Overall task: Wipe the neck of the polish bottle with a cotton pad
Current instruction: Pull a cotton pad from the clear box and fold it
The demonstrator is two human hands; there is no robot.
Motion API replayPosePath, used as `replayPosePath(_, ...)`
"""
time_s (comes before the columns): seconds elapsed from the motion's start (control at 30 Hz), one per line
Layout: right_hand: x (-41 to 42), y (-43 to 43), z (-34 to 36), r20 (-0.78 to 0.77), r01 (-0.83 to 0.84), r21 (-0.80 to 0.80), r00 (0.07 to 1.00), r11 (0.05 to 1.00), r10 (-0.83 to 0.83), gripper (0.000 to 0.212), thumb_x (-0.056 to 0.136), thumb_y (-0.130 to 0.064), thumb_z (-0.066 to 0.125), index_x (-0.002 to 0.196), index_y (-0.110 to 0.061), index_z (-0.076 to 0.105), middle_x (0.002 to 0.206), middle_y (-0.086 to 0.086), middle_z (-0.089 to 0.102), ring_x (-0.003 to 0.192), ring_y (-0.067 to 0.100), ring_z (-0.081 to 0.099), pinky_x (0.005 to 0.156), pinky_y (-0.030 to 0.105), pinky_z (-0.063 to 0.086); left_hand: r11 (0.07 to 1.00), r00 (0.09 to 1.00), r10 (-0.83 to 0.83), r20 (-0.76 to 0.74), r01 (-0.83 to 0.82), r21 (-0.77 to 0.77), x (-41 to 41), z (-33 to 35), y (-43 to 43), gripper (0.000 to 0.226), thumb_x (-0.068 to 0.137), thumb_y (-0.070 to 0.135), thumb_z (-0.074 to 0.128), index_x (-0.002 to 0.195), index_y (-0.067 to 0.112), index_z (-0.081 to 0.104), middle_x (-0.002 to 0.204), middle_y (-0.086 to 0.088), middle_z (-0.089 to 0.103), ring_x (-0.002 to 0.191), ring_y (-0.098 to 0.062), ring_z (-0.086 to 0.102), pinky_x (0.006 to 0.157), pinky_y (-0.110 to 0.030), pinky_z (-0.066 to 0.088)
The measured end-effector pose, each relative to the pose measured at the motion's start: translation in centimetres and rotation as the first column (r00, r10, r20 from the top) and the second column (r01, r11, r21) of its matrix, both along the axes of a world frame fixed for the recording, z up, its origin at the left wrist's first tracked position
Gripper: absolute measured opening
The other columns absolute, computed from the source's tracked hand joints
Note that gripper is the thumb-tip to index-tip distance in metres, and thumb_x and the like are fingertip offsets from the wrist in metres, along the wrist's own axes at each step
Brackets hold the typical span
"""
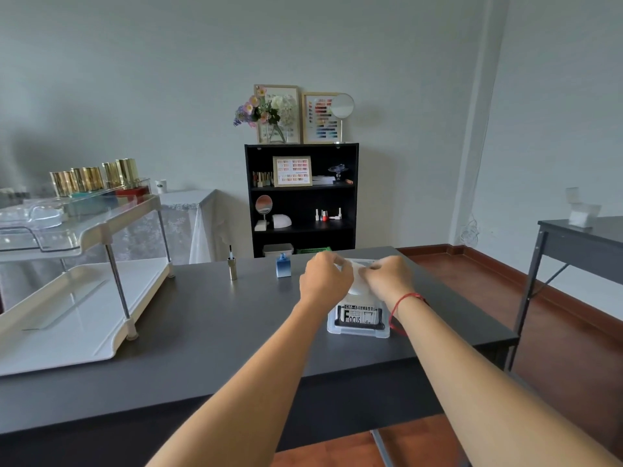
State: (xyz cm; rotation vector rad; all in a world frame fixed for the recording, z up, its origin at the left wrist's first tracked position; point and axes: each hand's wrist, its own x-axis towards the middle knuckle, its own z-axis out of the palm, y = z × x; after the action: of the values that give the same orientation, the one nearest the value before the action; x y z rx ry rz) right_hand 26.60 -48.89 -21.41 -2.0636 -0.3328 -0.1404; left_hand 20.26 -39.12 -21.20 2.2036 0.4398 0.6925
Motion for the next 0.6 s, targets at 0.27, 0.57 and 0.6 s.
replayPosePath(0.27, -0.2, 0.1, -0.2, -0.058, -0.041, 0.057, 0.997, 0.998, 0.044, 0.035, 0.079, -0.018, 0.065, 0.048, -0.014, 0.050, 0.047, -0.001, 0.044, 0.051, 0.017, 0.042, 0.049, 0.023, 0.033, 0.963, 0.993, -0.012, -0.116, -0.020, -0.271, 1.2, -0.3, 0.4, 0.020, 0.086, 0.028, 0.065, 0.075, 0.014, 0.055, 0.060, 0.000, 0.044, 0.055, -0.017, 0.038, 0.053, -0.022, 0.035)
replayPosePath(0.57, -0.4, 0.0, 0.1, -0.126, -0.053, 0.049, 0.990, 0.997, 0.059, 0.044, 0.079, -0.012, 0.067, 0.048, -0.015, 0.035, 0.045, -0.004, 0.034, 0.046, 0.013, 0.033, 0.045, 0.025, 0.024, 0.961, 0.988, 0.024, -0.156, -0.066, -0.270, 1.8, -0.4, 0.4, 0.018, 0.081, 0.019, 0.068, 0.090, 0.004, 0.069, 0.086, -0.006, 0.065, 0.071, -0.021, 0.055, 0.075, -0.032, 0.054)
replayPosePath(0.6, -0.4, 0.0, 0.1, -0.138, -0.060, 0.074, 0.988, 0.996, 0.069, 0.043, 0.078, -0.010, 0.066, 0.048, -0.015, 0.036, 0.048, -0.003, 0.035, 0.049, 0.014, 0.034, 0.046, 0.024, 0.025, 0.966, 0.987, 0.020, -0.161, -0.061, -0.252, 1.7, -0.3, 0.3, 0.016, 0.081, 0.019, 0.067, 0.085, 0.004, 0.067, 0.079, -0.005, 0.062, 0.067, -0.021, 0.052, 0.071, -0.031, 0.051)
